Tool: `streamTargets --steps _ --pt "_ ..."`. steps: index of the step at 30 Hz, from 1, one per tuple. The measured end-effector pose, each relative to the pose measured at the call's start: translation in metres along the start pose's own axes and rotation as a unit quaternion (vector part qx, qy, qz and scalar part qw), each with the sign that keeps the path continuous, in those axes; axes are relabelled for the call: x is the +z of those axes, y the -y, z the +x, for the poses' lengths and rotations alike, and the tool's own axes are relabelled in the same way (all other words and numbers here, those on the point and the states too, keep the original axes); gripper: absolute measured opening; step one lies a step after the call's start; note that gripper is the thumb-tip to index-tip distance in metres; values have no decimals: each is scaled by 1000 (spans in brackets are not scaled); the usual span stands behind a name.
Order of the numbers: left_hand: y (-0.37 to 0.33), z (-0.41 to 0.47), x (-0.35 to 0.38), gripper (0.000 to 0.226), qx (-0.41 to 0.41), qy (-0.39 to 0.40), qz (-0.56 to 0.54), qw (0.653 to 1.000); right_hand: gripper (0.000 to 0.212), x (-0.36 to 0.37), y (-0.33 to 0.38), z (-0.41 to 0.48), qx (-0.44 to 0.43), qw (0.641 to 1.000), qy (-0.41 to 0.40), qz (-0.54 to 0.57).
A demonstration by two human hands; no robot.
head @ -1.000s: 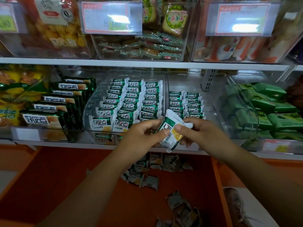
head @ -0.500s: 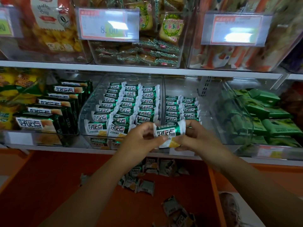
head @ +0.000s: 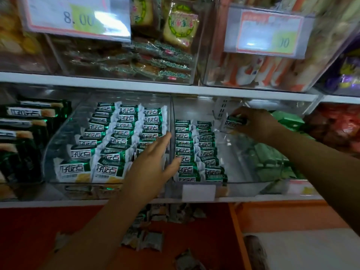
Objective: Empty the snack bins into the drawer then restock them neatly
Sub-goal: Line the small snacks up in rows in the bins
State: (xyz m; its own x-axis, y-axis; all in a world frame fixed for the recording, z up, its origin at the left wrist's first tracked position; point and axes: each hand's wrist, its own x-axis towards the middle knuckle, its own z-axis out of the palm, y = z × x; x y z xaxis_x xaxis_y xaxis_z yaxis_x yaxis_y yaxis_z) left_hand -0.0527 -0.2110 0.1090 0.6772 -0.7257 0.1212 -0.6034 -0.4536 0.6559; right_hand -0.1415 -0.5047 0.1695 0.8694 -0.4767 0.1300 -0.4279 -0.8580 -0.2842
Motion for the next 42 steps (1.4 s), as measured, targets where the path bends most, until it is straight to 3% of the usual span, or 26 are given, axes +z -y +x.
streamTargets --steps 7,12,17,24,27,32,34,38,42 --pt "7 1 0 85 -9 6 -37 999 36 31 -13 65 -19 983 21 -179" --pt "10 3 2 83 -11 9 -40 999 34 36 -8 85 11 975 77 -210" --pt "11 3 3 82 -7 5 -56 998 31 37 -10 94 -7 966 47 -253" --pt "9 1 2 69 -9 4 -85 996 27 51 -10 96 -29 940 78 -332" --pt "10 3 3 69 -12 -1 -84 996 29 61 -14 93 -19 946 60 -318" --pt "13 3 4 68 -5 -2 -79 997 28 78 -20 91 -25 923 32 -384" --pt "12 3 4 72 3 -6 -74 997 35 78 -18 91 -12 936 45 -349" --pt "12 1 0 80 5 -14 -79 997 44 46 -5 68 -9 990 26 -141" --pt "10 -27 -6 49 168 -131 41 976 31 11 31 -28 -104 991 -81 11"
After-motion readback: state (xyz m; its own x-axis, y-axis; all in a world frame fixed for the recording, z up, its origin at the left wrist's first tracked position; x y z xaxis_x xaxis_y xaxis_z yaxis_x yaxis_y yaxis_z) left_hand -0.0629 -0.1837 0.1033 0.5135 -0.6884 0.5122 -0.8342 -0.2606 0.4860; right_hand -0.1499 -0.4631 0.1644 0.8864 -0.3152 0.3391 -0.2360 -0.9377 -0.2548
